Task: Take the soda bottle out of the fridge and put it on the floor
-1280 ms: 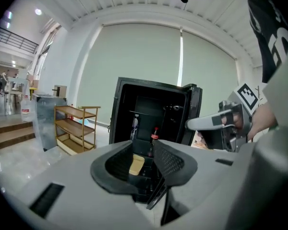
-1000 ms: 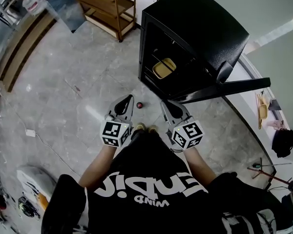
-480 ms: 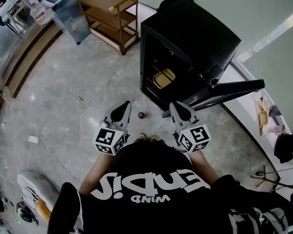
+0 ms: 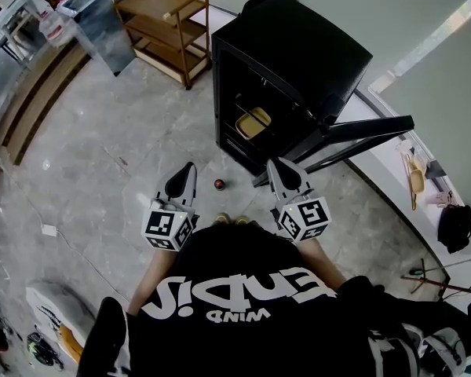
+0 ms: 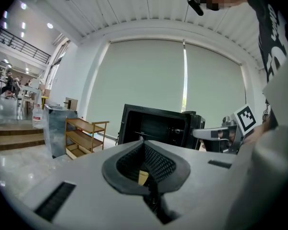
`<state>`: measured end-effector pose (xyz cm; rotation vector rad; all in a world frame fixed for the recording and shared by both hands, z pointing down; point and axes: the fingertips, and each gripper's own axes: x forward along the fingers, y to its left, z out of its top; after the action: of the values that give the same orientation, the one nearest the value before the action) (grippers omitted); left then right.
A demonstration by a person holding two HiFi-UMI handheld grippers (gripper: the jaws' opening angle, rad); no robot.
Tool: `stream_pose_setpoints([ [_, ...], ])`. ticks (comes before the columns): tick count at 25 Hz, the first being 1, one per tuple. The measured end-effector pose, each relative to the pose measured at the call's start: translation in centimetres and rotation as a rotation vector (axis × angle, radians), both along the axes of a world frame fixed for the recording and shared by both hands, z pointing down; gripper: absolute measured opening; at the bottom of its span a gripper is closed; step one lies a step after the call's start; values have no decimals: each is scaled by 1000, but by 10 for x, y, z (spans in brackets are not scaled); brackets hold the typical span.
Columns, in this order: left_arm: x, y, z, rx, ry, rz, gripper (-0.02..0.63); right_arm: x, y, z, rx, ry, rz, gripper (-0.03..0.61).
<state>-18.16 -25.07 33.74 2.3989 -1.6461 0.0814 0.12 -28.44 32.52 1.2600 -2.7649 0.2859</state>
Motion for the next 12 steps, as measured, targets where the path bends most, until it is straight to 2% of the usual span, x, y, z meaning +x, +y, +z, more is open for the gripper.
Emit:
stream_pose_setpoints([
  [12,0,2,-4,14,12,-17,8,-2,5,1,-2,-17,7,25],
])
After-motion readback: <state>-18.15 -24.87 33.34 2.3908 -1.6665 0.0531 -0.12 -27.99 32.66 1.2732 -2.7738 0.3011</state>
